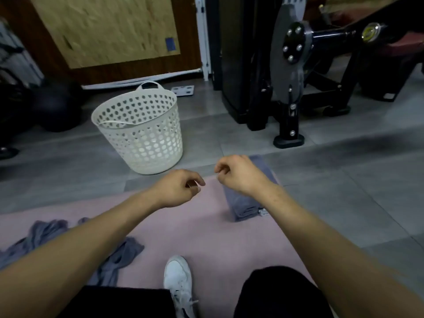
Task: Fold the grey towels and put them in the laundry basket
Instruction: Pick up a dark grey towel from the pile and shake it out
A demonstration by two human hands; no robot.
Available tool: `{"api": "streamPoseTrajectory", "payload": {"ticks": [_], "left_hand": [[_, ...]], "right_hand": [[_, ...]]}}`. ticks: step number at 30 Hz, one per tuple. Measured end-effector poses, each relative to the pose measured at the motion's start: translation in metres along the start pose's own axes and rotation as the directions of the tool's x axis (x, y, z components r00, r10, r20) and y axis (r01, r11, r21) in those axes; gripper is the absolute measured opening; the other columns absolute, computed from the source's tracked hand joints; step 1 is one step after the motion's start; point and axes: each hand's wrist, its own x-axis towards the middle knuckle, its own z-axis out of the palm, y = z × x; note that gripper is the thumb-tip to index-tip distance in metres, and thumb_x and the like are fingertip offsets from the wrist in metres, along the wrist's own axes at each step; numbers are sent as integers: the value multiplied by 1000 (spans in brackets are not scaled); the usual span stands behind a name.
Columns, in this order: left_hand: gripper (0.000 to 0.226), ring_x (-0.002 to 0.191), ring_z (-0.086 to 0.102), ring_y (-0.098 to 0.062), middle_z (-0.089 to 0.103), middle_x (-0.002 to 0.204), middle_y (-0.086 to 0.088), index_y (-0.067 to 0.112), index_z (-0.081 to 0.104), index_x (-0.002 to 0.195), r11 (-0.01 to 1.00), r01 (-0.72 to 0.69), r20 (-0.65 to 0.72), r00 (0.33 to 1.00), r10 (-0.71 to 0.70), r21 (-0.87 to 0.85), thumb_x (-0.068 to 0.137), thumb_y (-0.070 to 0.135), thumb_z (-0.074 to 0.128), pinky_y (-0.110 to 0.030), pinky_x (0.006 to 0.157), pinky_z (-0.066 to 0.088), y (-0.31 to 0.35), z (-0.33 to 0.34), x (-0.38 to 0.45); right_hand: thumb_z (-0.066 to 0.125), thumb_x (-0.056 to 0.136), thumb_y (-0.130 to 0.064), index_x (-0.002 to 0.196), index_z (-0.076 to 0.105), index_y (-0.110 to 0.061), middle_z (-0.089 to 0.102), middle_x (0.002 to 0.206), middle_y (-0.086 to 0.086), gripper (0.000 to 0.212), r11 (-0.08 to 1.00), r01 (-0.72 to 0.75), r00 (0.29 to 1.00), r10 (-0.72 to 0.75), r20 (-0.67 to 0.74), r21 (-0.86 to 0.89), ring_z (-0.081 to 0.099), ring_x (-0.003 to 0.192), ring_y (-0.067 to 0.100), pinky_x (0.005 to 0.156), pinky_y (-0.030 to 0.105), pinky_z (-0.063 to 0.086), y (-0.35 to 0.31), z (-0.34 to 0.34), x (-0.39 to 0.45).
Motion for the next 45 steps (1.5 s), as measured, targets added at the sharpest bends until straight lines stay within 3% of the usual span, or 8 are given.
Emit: {"api": "streamPoseTrajectory", "payload": {"ticks": [9, 13, 18, 24, 32, 38, 42, 45], "left_hand": [[18, 86, 67, -14, 73, 90, 1, 22, 69, 101, 938, 216, -96, 963, -250, -271, 90, 11, 60, -25, 82, 52, -83, -12, -142], [23, 82, 64, -2, 72, 99, 0, 15, 70, 106, 920, 342, -32, 935, -354, -193, 90, 7, 55, -8, 74, 45, -166, 8, -188], [18, 103, 64, -24, 70, 108, -7, 11, 71, 98, 847, 487, 19, 869, -495, -211, 93, 8, 54, -31, 93, 48, -269, 62, -208], [26, 98, 61, -34, 64, 107, -14, 9, 59, 103, 809, 587, 91, 807, -583, -26, 83, 24, 51, -38, 79, 52, -342, 140, -196], [79, 130, 42, -38, -6, 159, -20, 25, 2, 153, 694, 693, -23, 711, -703, 196, 94, 9, 51, -42, 83, 51, -359, 172, -138], [31, 103, 63, -35, 63, 116, -17, 11, 55, 126, 677, 734, -123, 678, -724, 57, 98, 9, 43, -40, 78, 51, -387, 147, -134], [26, 93, 63, -39, 68, 103, -21, 6, 65, 116, 812, 517, -317, 748, -582, -270, 95, 8, 48, -42, 78, 53, -371, 107, -139], [27, 94, 63, -33, 69, 103, -15, 5, 67, 116, 927, 264, -366, 862, -350, -266, 93, 5, 52, -33, 82, 49, -338, 71, -150]], "right_hand": [[60, 81, -12, 95, 67, -19, 63, 95, -1, 17, 964, 155, 943, -79, 324, -217, 60, 88, 20, 68, 27, 48, -128, 50, -18], [61, 79, -11, 85, 65, -22, 63, 90, -5, 14, 985, 141, 911, -90, 401, -100, 62, 91, 18, 76, 24, 50, -154, 131, -15], [58, 81, -8, 88, 69, -17, 67, 86, -3, 15, 998, -22, 892, -5, 451, 54, 62, 85, 16, 70, 21, 48, -156, 220, -17], [57, 81, -9, 75, 62, -27, 67, 88, -5, 20, 994, -98, 888, 62, 456, 54, 63, 80, 14, 71, 21, 48, -133, 276, -12], [61, 84, -13, 82, 65, -26, 69, 92, -7, 14, 983, -180, 837, 134, 531, 34, 61, 78, 4, 62, 7, 41, -109, 311, 2], [63, 86, -16, 85, 68, -23, 68, 87, -6, 10, 973, -224, 830, 162, 534, 53, 62, 76, 5, 63, 8, 43, -101, 317, 17], [62, 86, -14, 90, 70, -19, 70, 88, -3, 10, 963, -249, 862, 173, 477, 101, 65, 80, 11, 63, 13, 49, -109, 312, 27], [69, 84, -20, 114, 62, -23, 59, 109, -7, 30, 949, -252, 881, 145, 450, 188, 59, 94, 10, 73, 17, 47, -121, 305, 32]]}}
